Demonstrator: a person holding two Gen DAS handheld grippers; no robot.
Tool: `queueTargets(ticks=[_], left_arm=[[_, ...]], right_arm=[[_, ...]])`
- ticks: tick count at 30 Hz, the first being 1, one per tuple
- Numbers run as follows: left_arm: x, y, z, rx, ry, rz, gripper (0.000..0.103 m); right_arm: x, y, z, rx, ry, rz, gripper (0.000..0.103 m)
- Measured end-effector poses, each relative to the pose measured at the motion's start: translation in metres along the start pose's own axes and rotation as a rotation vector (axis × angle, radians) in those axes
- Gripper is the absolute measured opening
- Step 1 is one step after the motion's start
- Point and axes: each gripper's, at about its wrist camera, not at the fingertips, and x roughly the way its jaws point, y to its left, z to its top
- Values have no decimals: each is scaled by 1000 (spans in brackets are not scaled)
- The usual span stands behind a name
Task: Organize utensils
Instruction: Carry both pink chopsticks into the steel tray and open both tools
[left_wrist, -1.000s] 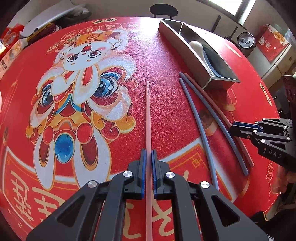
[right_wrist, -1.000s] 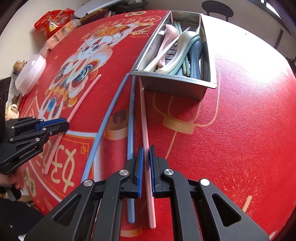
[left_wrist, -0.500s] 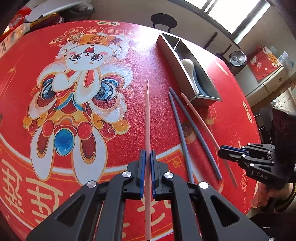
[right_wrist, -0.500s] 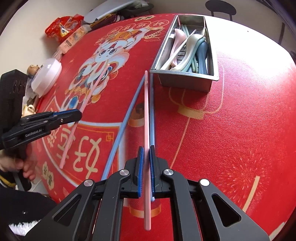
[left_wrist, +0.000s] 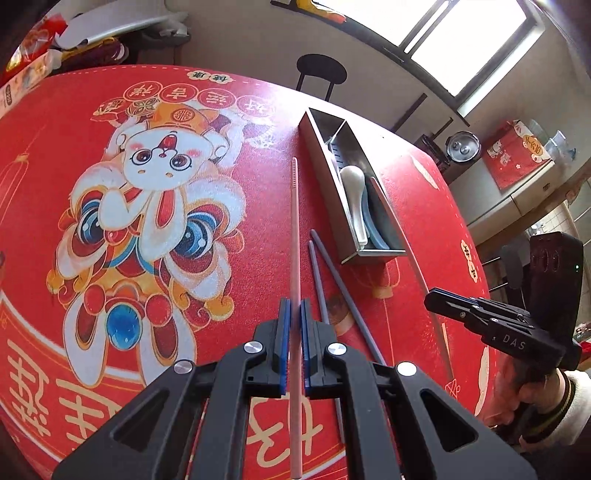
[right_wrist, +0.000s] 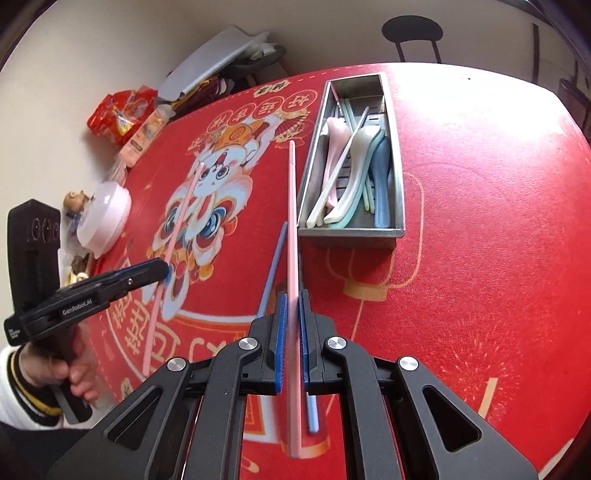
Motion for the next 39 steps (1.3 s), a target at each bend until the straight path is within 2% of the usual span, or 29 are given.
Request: queueTargets(ticks=[12, 23, 30, 39], left_arm=[[44, -41, 67, 9, 1, -63, 6], [113, -55, 135, -49, 38, -72, 6], [144, -57, 149, -38, 72, -49, 6], [157, -56, 157, -31, 89, -37, 6]], right_arm=[[6, -27, 56, 125, -56, -46, 6], [41, -50, 110, 194, -39, -108, 6], [56, -61, 129, 197, -22, -137, 6], [68, -64, 140, 210, -12, -150, 7]])
